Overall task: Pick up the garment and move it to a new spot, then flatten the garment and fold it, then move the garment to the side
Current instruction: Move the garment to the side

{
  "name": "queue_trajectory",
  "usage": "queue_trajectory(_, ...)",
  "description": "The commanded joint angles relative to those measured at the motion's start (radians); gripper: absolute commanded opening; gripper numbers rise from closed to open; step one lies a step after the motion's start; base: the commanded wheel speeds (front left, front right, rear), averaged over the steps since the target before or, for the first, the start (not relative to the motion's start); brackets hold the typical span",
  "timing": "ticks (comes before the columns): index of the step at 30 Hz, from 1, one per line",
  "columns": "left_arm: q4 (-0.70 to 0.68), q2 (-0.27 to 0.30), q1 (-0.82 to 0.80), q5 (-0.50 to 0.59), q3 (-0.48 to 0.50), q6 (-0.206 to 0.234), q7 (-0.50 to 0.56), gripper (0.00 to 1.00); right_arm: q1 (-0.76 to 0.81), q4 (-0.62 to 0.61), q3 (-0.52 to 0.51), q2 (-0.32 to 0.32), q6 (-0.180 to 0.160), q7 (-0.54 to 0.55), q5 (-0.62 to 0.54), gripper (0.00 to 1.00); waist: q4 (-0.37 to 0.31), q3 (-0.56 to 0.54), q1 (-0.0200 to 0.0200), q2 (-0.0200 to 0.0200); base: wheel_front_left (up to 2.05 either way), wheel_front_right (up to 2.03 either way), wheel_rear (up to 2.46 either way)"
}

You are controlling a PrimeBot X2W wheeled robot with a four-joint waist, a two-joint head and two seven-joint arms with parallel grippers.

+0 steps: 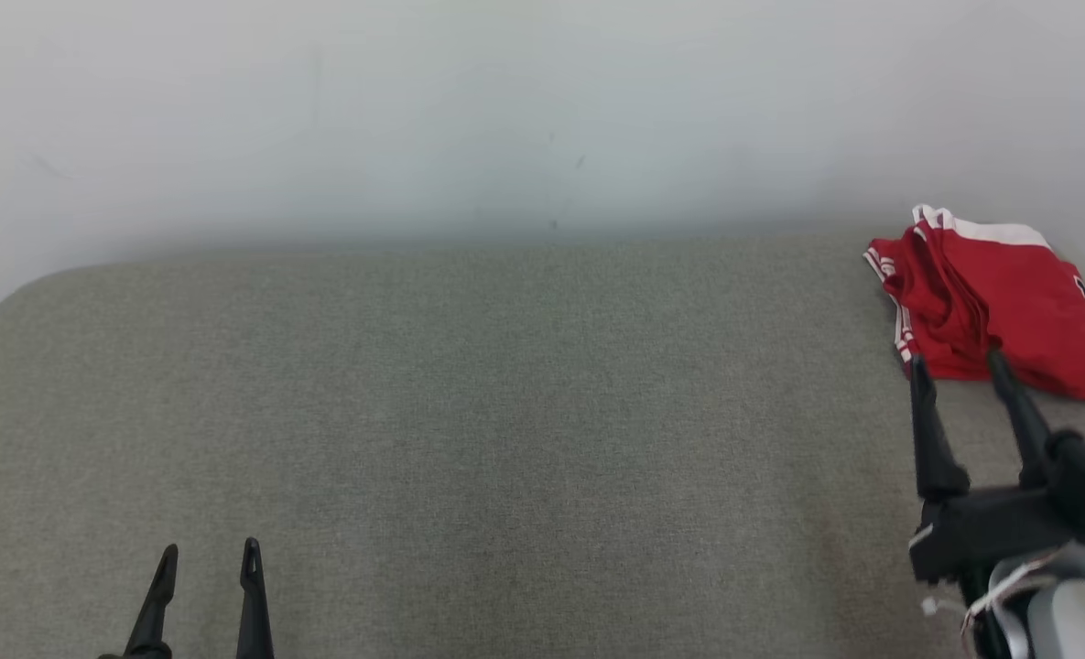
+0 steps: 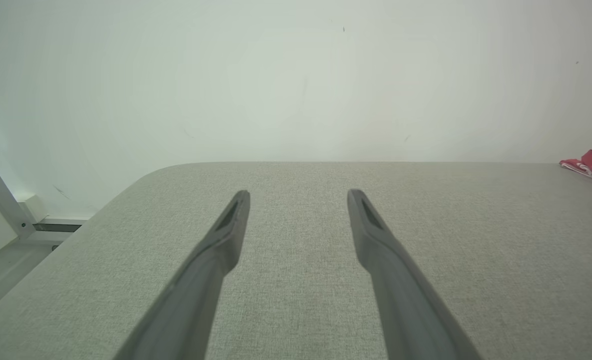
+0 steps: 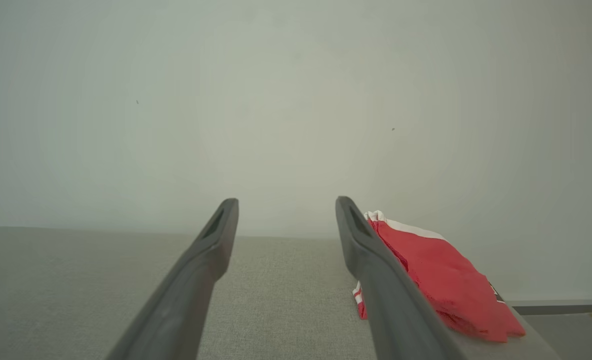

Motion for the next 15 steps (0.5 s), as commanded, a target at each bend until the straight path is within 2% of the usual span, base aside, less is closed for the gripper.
queue_trajectory(1,0.007,-0.005,0.007,-0.002,-0.004,0.003,-0.007,1.0,0.045,-0.025,-0.01,0.028,-0.003,0.001,-0.009,1.0,0.016,-0.023,0.0002,0.0002,0.0,0.0,0.0)
queue_trajectory(7,0.032,-0.008,-0.001,-0.006,-0.013,-0.002,-0.01,1.0,0.188,-0.084,-0.05,0.131,-0.003,-0.006,-0.024,1.0,0.023,-0.043,0.0002,0.0002,0.0,0.0,0.0)
queue_trajectory(15,0.057,-0.003,-0.004,-0.005,-0.025,-0.005,-0.012,1.0,0.275,-0.06,-0.035,0.191,-0.003,-0.035,-0.037,1.0,0.026,-0.059,0.0002,0.0002,0.0,0.0,0.0)
